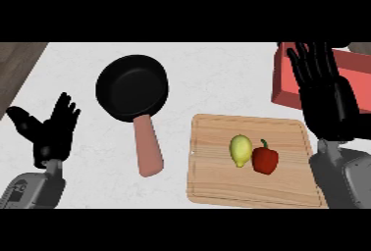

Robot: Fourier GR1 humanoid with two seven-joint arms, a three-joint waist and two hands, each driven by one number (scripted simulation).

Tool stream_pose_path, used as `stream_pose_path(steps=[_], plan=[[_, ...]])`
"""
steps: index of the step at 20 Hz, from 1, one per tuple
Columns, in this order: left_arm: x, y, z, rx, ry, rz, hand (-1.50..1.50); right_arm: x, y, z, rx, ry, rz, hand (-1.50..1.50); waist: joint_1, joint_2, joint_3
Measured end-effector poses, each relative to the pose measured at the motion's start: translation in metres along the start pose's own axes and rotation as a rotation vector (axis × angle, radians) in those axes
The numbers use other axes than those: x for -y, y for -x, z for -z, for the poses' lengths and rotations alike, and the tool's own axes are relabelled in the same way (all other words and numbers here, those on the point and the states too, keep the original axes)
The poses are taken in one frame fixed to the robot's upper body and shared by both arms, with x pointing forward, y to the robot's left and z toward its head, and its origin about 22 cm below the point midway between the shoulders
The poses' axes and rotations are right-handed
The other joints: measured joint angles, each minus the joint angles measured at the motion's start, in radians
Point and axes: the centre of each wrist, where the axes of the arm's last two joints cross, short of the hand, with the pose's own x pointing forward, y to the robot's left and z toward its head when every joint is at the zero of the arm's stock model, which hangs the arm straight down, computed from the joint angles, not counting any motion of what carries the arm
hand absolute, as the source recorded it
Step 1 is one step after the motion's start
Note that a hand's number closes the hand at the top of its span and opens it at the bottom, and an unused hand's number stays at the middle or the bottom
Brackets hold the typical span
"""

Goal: Pick the bell pepper from the cutting board and place it in the cardboard box

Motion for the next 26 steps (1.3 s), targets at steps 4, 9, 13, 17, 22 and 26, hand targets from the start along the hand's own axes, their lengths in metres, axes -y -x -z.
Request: stream_pose_path(steps=[4, 9, 13, 17, 22, 26], plan=[[0.0, -0.025, -0.001, 0.152, 0.102, 0.128, 0.0, 0.025, -0.02, -0.005, 0.027, 0.084, -0.173, -1.5, -0.033, -0.003, -0.015], [0.006, -0.049, -0.007, 0.357, 0.273, 0.317, 0.0, 0.081, -0.039, -0.021, -0.051, 0.198, -0.6, -1.5, -0.105, -0.011, -0.026], [0.009, -0.051, -0.016, 0.431, 0.393, 0.388, 0.0, 0.095, -0.048, -0.053, -0.096, 0.215, -0.84, -1.5, -0.091, -0.008, -0.025], [0.014, -0.051, -0.023, 0.474, 0.464, 0.418, 0.0, 0.092, -0.056, -0.084, -0.107, 0.125, -1.037, -1.5, -0.066, -0.002, -0.023], [0.017, -0.049, -0.027, 0.495, 0.514, 0.426, 0.0, 0.074, -0.075, -0.103, -0.194, 0.001, -1.215, -1.5, -0.037, 0.005, -0.024], [0.022, -0.049, -0.024, 0.506, 0.543, 0.431, 0.0, 0.055, -0.084, -0.105, -0.345, -0.116, -1.348, -1.5, -0.012, 0.012, -0.025]])
